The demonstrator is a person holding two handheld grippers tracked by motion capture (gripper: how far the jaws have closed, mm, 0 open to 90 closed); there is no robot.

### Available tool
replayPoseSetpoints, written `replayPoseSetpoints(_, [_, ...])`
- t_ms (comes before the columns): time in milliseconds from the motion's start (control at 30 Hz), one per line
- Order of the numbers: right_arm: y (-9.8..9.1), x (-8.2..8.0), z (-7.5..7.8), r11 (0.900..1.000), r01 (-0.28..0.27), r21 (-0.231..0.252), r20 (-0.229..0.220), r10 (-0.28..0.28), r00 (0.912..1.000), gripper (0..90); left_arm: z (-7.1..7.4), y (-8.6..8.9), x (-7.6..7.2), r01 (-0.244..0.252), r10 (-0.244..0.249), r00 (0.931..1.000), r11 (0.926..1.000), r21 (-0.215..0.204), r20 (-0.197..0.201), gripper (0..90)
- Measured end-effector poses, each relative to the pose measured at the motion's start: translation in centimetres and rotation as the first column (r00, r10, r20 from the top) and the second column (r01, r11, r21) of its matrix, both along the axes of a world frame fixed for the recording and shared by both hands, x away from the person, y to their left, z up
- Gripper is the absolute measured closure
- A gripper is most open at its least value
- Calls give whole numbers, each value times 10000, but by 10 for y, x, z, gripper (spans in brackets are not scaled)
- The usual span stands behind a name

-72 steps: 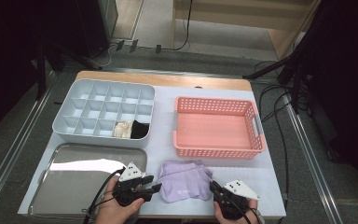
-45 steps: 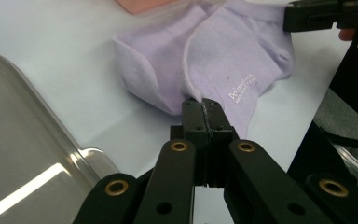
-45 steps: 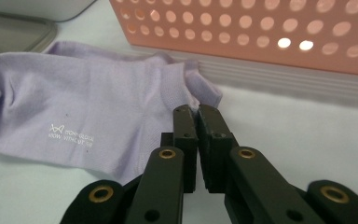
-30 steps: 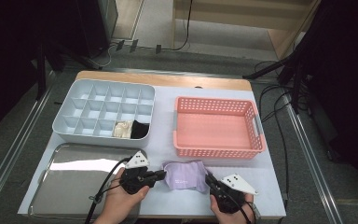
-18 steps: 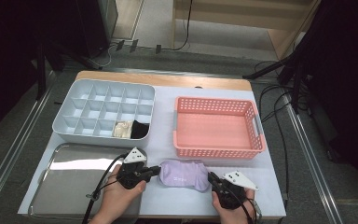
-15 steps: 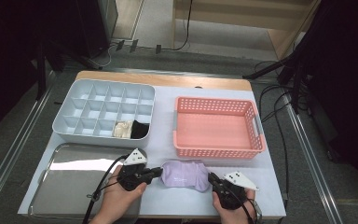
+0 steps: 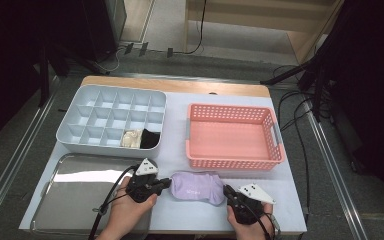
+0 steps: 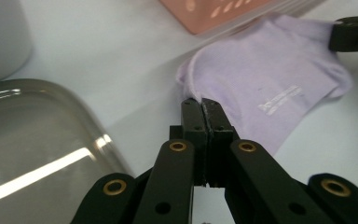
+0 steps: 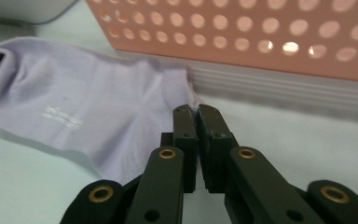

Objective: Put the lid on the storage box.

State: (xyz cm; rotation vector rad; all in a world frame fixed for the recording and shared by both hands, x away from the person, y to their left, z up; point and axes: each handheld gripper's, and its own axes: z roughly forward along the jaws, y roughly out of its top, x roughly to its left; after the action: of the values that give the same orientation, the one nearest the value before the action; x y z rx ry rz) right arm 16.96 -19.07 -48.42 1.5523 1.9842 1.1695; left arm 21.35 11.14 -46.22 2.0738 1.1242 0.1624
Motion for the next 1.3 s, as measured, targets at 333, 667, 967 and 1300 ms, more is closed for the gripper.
replayPoseSetpoints(333, [-6, 0, 1, 9993, 196, 318, 263, -205, 9994, 737, 4, 5, 1, -564, 570, 9984, 9952, -804, 54, 665])
replayPoseSetpoints(667, [0, 6, -11, 9995, 143, 272, -154, -138, 9998, 636, -3, -4, 2, -791, 769, 9963, 9948, -634, -373, 541])
replayPoseSetpoints(967, [0, -1, 1, 9993, -70, 367, -410, 85, 9991, 831, 0, 0, -9, -93, 58, 9986, 9977, -673, -520, 900])
replayPoseSetpoints(1300, [-16, 2, -1, 9974, -168, 696, -813, 224, 9964, 820, -7, 4, -12, -272, 170, 9967, 9912, -1297, -792, 803])
